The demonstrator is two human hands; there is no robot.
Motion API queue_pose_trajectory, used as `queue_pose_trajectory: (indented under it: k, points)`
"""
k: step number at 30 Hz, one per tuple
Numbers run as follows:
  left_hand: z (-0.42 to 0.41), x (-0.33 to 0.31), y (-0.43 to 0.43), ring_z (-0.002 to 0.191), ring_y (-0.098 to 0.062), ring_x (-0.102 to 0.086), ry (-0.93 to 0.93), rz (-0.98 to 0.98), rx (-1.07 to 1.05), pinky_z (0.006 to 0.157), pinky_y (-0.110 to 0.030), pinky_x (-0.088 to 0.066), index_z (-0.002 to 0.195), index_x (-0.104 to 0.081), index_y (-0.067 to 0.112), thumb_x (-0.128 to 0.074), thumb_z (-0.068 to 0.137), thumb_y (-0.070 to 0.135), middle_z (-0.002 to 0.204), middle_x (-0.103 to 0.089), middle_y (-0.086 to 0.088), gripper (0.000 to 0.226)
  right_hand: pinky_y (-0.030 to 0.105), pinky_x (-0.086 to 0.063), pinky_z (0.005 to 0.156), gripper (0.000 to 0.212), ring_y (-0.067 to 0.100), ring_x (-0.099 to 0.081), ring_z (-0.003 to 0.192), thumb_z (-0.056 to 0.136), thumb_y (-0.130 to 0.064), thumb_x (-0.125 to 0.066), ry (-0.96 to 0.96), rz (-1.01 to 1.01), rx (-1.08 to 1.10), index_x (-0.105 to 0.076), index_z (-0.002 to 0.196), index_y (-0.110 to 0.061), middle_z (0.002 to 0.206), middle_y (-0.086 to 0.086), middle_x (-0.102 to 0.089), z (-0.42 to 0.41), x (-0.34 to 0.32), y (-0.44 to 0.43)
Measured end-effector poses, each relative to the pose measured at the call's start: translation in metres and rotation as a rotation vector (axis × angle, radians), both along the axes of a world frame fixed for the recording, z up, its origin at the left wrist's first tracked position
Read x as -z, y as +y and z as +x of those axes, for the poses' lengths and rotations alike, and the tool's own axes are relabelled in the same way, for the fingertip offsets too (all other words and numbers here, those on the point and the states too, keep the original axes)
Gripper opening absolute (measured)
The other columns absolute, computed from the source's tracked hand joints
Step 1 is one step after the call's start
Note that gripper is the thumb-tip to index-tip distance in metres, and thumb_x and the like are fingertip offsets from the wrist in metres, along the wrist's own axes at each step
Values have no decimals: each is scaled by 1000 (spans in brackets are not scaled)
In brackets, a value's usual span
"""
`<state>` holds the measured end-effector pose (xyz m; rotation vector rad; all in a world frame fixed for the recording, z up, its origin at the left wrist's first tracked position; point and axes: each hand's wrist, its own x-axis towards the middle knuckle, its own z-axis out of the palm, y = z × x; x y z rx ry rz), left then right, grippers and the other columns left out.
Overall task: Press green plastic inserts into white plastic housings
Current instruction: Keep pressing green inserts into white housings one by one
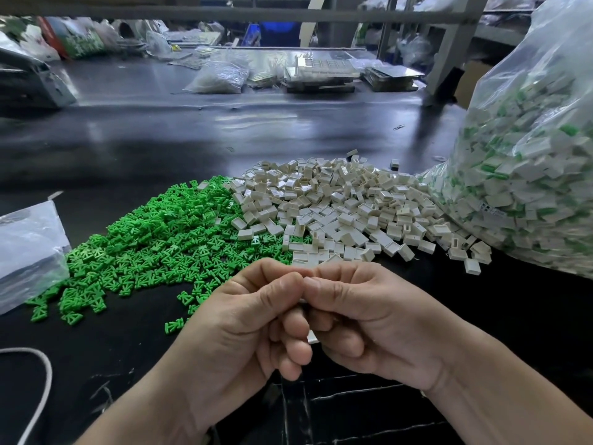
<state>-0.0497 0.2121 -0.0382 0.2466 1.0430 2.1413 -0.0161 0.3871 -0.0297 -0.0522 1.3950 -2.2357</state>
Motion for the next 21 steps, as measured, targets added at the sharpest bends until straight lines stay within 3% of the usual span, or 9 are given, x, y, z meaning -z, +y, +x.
queue_pose_trajectory:
  k: [7,12,15,18,21]
  points:
    - [3,-3,-1,36,-21,-60,-8,5,4,33,-24,-47,83,-69,11,-93,58,20,51,-59,-14,36,15,-36,33,20,3,-49,39,88,-24,-69,-3,-33,-33,-61,83,-6,65,5,-54,1,0,1]
    - [6,-2,4,41,-20,-61,70,3,-98,37,-24,-50,90,-71,10,-90,64,27,54,-61,-11,37,16,-37,33,25,4,-50,39,89,-26,-68,23,-38,26,-58,87,-2,65,8,-57,-1,1,-4]
    - [5,-2,5,50,-25,-65,216,-78,-174,43,-28,-52,98,-71,10,-78,77,27,63,-64,-16,28,17,-38,33,25,5,-51,38,92,-25,-62,67,-46,75,-58,82,-2,61,6,-59,-2,-1,-4]
    - [5,-1,1,57,-31,-68,482,-283,-261,48,-31,-54,94,-69,16,-69,78,26,68,-67,-17,18,19,-39,34,23,8,-51,38,88,-22,-63,85,6,118,-62,72,-7,60,11,-54,-3,-2,-2]
    - [9,0,-2,57,-19,-69,814,-483,-384,52,-24,-55,93,-68,24,-66,83,24,70,-71,-6,9,19,-39,34,22,9,-50,38,89,-21,-63,86,23,105,-62,69,-11,60,8,-54,-2,-2,-3]
